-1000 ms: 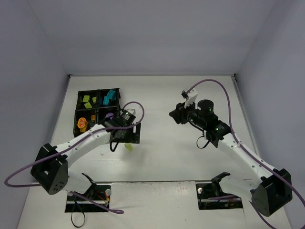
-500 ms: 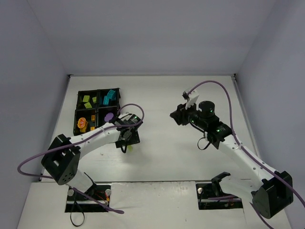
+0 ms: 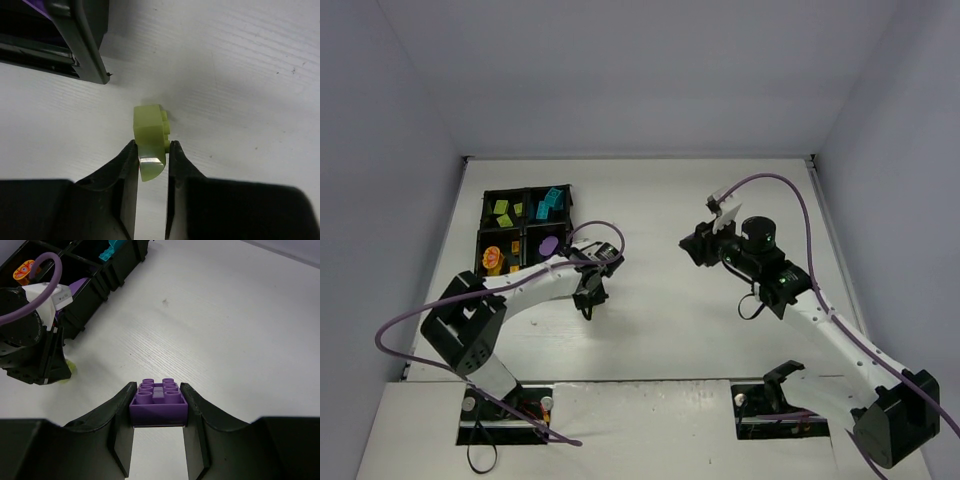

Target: Sort the legos into containers by color

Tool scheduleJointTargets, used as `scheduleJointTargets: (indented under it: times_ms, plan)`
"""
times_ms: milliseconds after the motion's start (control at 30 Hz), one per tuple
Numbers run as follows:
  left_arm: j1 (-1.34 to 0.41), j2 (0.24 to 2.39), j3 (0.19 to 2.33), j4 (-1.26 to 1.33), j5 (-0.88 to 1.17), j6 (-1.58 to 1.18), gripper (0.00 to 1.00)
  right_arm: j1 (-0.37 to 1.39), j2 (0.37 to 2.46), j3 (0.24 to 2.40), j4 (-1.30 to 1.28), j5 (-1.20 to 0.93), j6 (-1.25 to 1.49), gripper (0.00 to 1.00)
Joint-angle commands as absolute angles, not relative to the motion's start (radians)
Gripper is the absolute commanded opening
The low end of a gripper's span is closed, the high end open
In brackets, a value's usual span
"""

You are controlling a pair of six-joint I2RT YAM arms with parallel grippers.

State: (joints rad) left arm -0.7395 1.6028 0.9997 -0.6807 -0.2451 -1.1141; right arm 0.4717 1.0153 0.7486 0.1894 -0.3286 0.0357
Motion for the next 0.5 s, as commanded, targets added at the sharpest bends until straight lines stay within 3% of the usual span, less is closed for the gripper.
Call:
scheduleJointTargets:
  times_ms: [0, 67, 267, 467]
  plan:
    - [-0.741, 1.514, 1.043, -0.703, -0.313, -1.077, 0.06, 0.466, 0.982, 0.744, 0.238, -0.324, 0.021, 0.01]
    - [-0.741, 1.467, 1.09, -0.736, -0.327, -1.043, 0.02, 0.468, 0.979, 0.742, 0.236, -0.322, 0.015, 0.01]
    - [-0.66, 1.419, 1.259, -0.805, -0.324, -0.815, 0.01, 0.466, 0.979, 0.752, 0.233, -0.318, 0.008, 0.01]
    - [-0.342, 1.483, 1.432, -0.779, -0.223, -0.565, 0.02, 0.466, 0.979, 0.755, 0.222, -0.328, -0.018, 0.01]
